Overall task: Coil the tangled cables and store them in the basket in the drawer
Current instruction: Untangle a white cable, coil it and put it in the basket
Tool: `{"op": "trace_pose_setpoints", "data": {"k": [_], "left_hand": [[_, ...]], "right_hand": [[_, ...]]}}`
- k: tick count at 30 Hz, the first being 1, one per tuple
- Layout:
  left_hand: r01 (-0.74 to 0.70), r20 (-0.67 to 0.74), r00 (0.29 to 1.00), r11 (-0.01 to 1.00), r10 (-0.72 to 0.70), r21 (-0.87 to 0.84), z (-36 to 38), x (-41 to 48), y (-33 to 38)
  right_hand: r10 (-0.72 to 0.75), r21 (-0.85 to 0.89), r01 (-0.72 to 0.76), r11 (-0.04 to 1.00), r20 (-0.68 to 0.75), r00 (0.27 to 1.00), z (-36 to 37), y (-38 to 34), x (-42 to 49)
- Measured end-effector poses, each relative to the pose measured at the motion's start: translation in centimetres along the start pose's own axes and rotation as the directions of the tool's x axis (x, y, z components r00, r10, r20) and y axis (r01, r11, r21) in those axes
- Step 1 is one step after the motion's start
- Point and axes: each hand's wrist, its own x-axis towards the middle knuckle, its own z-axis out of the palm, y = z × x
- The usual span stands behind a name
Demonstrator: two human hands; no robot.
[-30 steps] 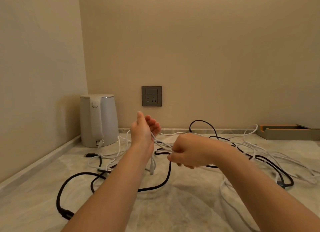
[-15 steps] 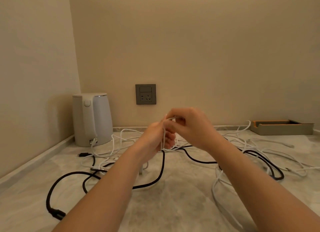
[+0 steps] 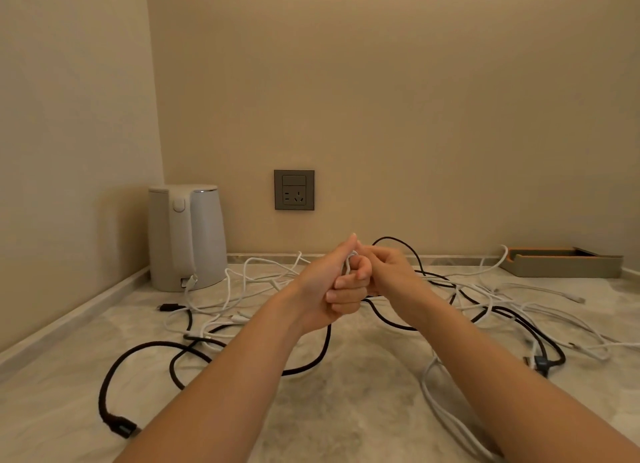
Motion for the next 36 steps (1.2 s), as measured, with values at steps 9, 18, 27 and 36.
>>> {"op": "trace_pose_setpoints", "data": {"k": [9, 18, 27, 36], "left_hand": [[-0.189, -0.147, 0.975, 0.967, 0.165, -0.171, 0.3, 0.3, 0.0], [-0.453, -0.609, 0.772, 0.830, 0.182, -0.326, -2.3, -0.4, 1.9], [-0.454, -0.742, 0.624, 0.886, 0.244, -0.090, -3.5, -0.7, 2.0], [-0.102, -0.489, 0.840, 0.954, 0.235, 0.283, -2.0, -0.4, 0.8]], "right_hand": [[0.119, -0.401, -0.109, 0.910, 0.001, 0.993, 1.1, 0.8, 0.3], [0.472, -0.911, 0.150, 0.383, 0.333, 0.817, 1.9, -2.0, -1.9], [-0.018, -0.827, 0.455, 0.331, 0.476, 0.879, 2.3, -6.6, -3.2], [-0.506, -0.638, 0.518, 0.569, 0.225, 0.833, 1.0, -4.2, -1.3]]}}
